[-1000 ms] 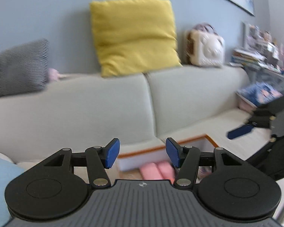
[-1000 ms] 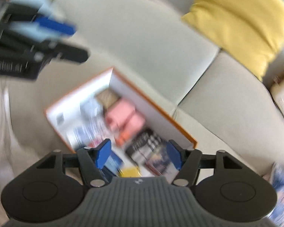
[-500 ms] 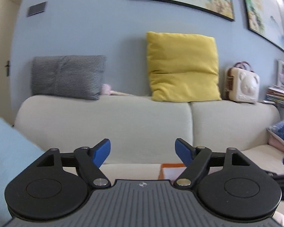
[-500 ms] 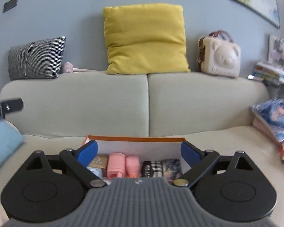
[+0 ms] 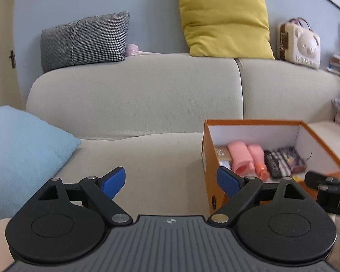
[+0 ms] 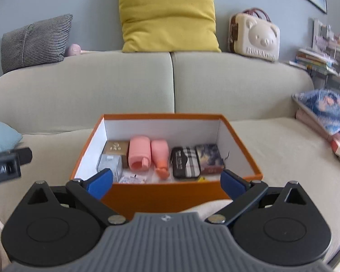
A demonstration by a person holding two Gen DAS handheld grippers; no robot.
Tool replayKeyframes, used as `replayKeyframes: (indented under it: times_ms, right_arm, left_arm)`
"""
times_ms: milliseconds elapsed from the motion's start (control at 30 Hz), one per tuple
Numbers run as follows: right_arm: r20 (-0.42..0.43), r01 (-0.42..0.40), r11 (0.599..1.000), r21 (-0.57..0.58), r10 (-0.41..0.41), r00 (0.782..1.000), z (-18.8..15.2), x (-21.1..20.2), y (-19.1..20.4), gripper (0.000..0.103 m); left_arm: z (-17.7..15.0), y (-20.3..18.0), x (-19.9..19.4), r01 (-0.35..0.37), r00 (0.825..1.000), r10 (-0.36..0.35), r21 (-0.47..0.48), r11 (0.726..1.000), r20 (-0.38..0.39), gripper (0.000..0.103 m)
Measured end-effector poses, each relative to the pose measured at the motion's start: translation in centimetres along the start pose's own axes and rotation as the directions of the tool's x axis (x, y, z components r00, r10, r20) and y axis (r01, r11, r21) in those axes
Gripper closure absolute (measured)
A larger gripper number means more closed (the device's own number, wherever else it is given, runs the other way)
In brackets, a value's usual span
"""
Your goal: Organize rigid objects
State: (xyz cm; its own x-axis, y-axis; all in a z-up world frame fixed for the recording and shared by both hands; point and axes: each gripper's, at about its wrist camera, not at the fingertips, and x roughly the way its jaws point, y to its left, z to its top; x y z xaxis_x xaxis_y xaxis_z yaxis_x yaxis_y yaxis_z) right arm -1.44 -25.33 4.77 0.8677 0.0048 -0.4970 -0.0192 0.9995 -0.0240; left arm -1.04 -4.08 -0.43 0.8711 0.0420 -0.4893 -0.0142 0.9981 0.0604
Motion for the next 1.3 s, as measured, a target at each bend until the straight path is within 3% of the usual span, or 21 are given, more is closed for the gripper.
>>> replayKeyframes:
  times_ms: [467,1300]
  right_arm:
    - [-0.079,0.009,1.0,0.024,-0.008,0.997,-1.0,1.7,-0.9,0.002]
    - [-0.074,0.006,1.0,0.021,-0.005,0.997,-1.1,1.5,-1.0,0.002]
  left_arm:
    - [-0.4,-0.7,1.0,0.026,0.999,-0.025,0.025,0.999,-0.045,0.0]
    - [0.0,-0.4,0.4,0.035,0.999,-0.034,0.032,0.999,-0.035,0.0]
